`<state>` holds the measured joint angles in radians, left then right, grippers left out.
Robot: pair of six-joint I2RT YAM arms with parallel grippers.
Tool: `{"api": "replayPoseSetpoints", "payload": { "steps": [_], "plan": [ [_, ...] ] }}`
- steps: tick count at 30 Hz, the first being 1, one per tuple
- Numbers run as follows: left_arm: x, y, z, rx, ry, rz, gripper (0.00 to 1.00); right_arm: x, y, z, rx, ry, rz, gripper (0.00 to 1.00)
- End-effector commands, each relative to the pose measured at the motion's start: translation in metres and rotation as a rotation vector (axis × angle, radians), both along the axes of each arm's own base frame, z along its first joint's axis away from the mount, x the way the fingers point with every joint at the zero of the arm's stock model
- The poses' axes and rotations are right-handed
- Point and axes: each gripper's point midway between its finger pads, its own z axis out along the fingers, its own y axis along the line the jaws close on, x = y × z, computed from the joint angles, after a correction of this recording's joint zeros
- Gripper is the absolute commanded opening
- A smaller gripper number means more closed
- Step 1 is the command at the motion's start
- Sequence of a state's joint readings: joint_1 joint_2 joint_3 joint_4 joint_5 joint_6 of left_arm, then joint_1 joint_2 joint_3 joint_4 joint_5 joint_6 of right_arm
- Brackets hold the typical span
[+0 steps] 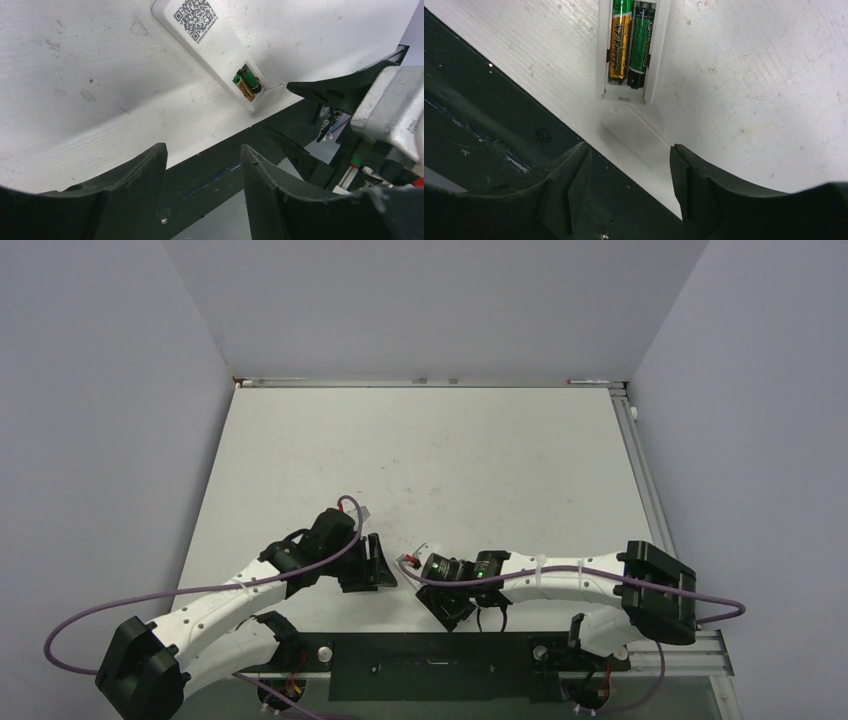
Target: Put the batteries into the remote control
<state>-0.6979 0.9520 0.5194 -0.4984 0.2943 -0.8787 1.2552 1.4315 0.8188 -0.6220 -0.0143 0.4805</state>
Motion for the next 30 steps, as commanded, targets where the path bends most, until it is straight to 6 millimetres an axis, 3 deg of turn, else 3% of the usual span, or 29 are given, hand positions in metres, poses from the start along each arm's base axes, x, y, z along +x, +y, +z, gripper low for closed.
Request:
{"api": "replayPoseSetpoints", "payload": {
  "steps": [1,13,24,30],
  "plan": [
    [0.003,-0.001,0.003,-0.001,-0.02,-0.003,0.53,0.008,0.007,-0.004,0.002,-0.022,0.014,0.58],
    [0.003,-0.001,0.002,0.001,-0.017,-0.005,0.53,0.015,-0.003,-0.021,-0.079,-0.044,-0.023,0.51],
    [0.005,-0.005,0.001,-0.009,-0.013,-0.009,0.53,0.005,-0.03,-0.021,-0.136,-0.04,-0.149,0.28],
    [0.007,-0.007,0.002,-0.01,-0.016,-0.011,0.53,0.012,-0.045,-0.017,-0.161,-0.094,-0.247,0.13]
  ]
}}
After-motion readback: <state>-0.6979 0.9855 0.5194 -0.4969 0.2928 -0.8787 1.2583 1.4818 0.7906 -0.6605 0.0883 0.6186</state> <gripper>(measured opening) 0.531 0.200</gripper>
